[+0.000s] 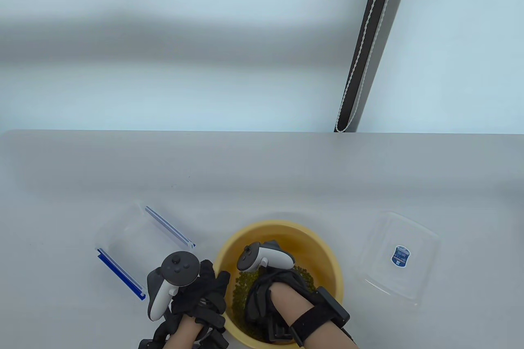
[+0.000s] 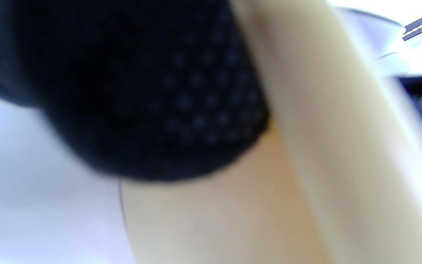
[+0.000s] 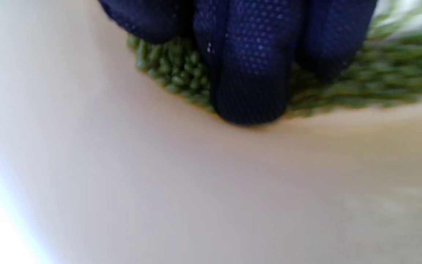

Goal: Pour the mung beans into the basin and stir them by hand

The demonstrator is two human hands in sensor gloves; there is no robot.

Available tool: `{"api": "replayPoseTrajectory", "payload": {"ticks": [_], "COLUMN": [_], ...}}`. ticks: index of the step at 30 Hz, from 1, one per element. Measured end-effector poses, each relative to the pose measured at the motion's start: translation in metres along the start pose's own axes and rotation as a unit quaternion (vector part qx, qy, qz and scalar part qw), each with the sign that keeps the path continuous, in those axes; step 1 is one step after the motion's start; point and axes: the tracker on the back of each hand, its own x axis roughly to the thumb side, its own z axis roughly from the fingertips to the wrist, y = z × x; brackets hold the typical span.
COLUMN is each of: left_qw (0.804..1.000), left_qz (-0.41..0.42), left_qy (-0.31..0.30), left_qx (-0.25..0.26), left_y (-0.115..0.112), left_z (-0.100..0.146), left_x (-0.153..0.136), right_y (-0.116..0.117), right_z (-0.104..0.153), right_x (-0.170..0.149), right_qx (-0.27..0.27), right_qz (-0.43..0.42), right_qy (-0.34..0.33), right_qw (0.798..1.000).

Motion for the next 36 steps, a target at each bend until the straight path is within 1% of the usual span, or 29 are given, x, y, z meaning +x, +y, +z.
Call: {"api": "replayPoseTrajectory", "payload": {"ticks": [1,2,3,4,5,7,10,11,14,16,17,19,20,21,22,25,26,28,30,32,34,35,36], "left_qw": [1.000,1.000,1.000,1.000,1.000,1.000,1.000,1.000,1.000,1.000,1.000,1.000,1.000,1.000,1.000,1.000,1.000,1.000,1.000,1.000,1.000,1.000,1.000], "left_qz": [0.000,0.001,0.001,0.002,0.002,0.004,0.004,0.005,0.005,0.005,0.004,0.004,0.003,0.002,0.002,0.002,0.002,0.005,0.005,0.005,0.005,0.005,0.005], "left_qy": [0.000,-0.001,-0.001,-0.001,-0.001,-0.002,-0.002,-0.002,-0.002,-0.001,-0.001,-0.001,0.000,0.001,0.001,0.001,0.001,0.005,0.004,0.003,0.003,0.002,0.002], "left_qx": [0.000,-0.001,-0.001,-0.002,-0.003,-0.004,-0.006,-0.006,-0.006,-0.006,-0.005,-0.005,-0.006,-0.007,-0.007,-0.007,-0.007,-0.013,-0.014,-0.011,-0.011,-0.010,-0.009], "left_y": [0.000,0.000,0.000,0.000,0.000,0.000,-0.001,-0.001,-0.001,-0.001,-0.001,-0.001,-0.001,-0.001,-0.001,-0.001,-0.001,0.000,0.000,-0.001,-0.001,-0.001,-0.001], "left_z": [0.000,0.000,0.000,0.000,0.000,0.000,0.000,0.000,0.000,0.000,0.000,0.000,0.000,0.000,0.000,0.000,0.000,0.000,0.000,0.000,0.000,0.000,0.000], "left_x": [0.000,0.000,0.000,0.000,0.000,0.000,0.000,0.000,0.000,0.000,0.000,0.000,0.000,0.000,0.000,0.000,0.000,0.000,0.000,0.000,0.000,0.000,0.000], "right_y": [-0.004,-0.012,-0.017,-0.025,-0.029,-0.042,-0.051,-0.052,-0.053,-0.052,-0.051,-0.049,-0.047,-0.045,-0.042,-0.031,-0.024,-0.013,-0.004,-0.001,0.000,0.001,0.000], "right_z": [0.001,0.002,0.004,0.007,0.009,0.018,0.027,0.029,0.030,0.032,0.032,0.034,0.034,0.033,0.031,0.027,0.024,0.019,0.014,0.011,0.008,0.006,0.005], "right_x": [0.002,0.003,0.002,0.000,-0.003,-0.009,-0.016,-0.018,-0.019,-0.019,-0.018,-0.018,-0.019,-0.023,-0.027,-0.031,-0.033,-0.032,-0.027,-0.023,-0.020,-0.018,-0.016], "right_qx": [-0.006,-0.026,-0.043,-0.076,-0.103,-0.190,-0.253,-0.263,-0.269,-0.281,-0.288,-0.298,-0.296,-0.284,-0.267,-0.223,-0.185,-0.129,-0.092,-0.068,-0.035,-0.011,-0.001], "right_qz": [-0.017,-0.040,-0.046,-0.056,-0.054,-0.019,0.043,0.062,0.092,0.118,0.135,0.189,0.219,0.234,0.229,0.183,0.163,0.130,0.118,0.101,0.063,0.027,0.001], "right_qy": [-0.022,-0.039,-0.042,-0.045,-0.038,0.010,0.067,0.083,0.105,0.125,0.137,0.176,0.199,0.231,0.249,0.247,0.240,0.206,0.167,0.139,0.100,0.069,0.046], "right_qw": [1.000,0.998,0.997,0.995,0.992,0.982,0.964,0.959,0.953,0.944,0.938,0.919,0.908,0.901,0.902,0.925,0.939,0.961,0.974,0.983,0.992,0.997,0.999]}}
